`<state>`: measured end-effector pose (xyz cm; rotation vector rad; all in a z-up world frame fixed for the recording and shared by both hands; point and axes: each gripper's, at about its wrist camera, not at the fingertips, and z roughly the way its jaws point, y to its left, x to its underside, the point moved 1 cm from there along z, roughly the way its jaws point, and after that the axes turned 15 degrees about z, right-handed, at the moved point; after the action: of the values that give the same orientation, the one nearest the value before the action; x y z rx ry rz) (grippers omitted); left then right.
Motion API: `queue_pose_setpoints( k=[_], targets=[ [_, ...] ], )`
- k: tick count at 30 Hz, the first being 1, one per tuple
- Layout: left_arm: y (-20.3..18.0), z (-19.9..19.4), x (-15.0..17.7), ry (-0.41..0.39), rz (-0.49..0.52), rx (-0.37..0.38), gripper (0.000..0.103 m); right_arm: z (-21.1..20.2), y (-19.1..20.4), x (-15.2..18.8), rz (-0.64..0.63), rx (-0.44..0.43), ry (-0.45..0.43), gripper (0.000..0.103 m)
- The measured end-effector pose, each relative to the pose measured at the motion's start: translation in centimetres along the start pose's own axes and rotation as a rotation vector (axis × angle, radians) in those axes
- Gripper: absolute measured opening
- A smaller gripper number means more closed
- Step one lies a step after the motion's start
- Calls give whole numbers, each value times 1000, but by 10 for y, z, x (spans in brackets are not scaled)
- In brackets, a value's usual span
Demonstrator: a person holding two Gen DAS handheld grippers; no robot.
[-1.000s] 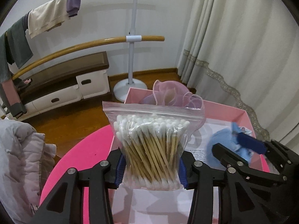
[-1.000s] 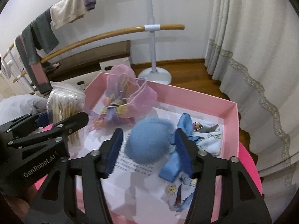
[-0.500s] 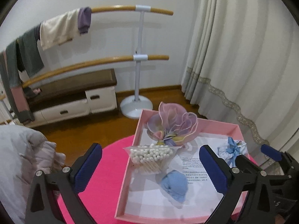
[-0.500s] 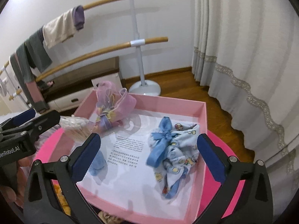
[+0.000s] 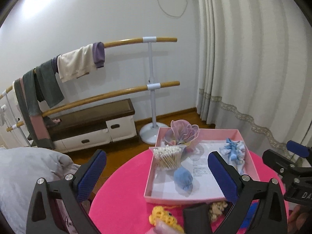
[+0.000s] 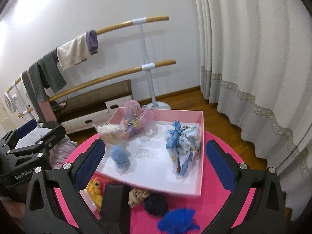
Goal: Organize soft objects
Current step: 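Withdraw both tools from the box back over the table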
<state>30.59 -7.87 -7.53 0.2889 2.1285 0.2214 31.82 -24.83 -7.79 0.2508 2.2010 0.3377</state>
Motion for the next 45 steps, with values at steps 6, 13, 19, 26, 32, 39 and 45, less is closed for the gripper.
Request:
queue_pose_setpoints(
  k=[6, 13, 19, 26, 32, 39, 45],
  targets=[
    [-5, -53, 28, -17, -13, 8, 103, -44, 1, 22, 0, -7, -42, 103],
    [-3, -116, 53, -48, -25, 5, 103, -86, 1, 43, -6, 4, -80, 103],
    [1, -158, 69, -84, -41, -1, 103, -116, 5, 57, -9, 0, -115, 103],
    [3, -196, 92, -105, -58, -11, 103, -142, 11, 73, 5, -20, -144, 103],
    [-2, -217, 107, -100, -69, -1, 103, -150, 11, 86, 0, -17, -138, 103],
    [-3, -231, 113, -86, -69, 10, 103, -152, 9, 94, 3, -15, -128, 103],
    [0, -237, 109, -89, -71, 15, 103, -154, 10, 98, -1, -19, -125, 103]
  ],
)
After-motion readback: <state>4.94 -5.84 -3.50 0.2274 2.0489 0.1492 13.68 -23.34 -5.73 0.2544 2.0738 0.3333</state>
